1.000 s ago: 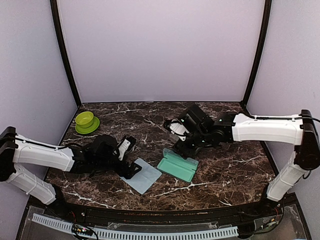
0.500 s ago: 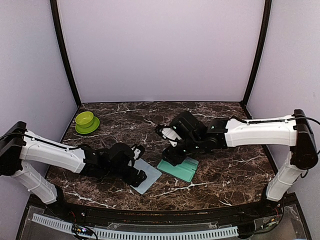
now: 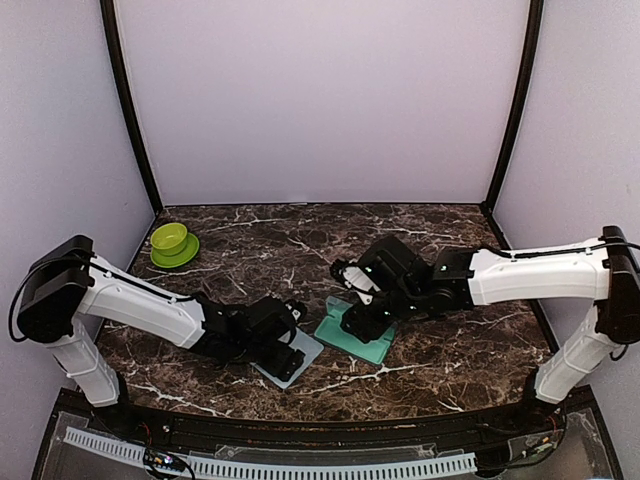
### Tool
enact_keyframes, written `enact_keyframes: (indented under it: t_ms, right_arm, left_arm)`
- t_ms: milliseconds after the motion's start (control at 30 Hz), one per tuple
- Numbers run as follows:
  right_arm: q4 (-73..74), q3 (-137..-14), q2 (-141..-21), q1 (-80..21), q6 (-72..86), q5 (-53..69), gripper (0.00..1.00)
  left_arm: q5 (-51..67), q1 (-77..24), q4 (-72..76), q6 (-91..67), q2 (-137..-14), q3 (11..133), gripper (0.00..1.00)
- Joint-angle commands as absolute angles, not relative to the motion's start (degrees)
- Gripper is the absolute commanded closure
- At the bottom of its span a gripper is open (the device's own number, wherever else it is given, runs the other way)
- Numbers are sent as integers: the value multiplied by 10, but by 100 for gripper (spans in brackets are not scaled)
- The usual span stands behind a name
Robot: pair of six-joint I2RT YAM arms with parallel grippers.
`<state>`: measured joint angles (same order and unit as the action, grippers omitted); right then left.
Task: Organize the sunglasses
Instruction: Move the glasses cleaning cloth to the corner of the board.
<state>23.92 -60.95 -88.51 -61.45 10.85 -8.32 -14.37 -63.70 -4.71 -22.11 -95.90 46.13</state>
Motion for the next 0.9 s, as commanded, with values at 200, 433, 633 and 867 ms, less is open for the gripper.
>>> enact_keyframes:
  t_ms: [200,433,633,867]
  right_arm:
    - [237,-601,-874,-614,117,-94,35]
    - [237,-600,-879,-614,121,-79,35]
    - [228,-584,-877,-614,139,-67,35]
    - [209,-559,-862,-616,165,-50,37]
  left_arm:
    - [-139,-673,-115,-212,-962,475,13]
    - [-102,-713,-115,-154,-937,456,13]
    - [-22,-741,-89,-111,-916,422,13]
    - [-51,-743,-38,-112,-823,374,7]
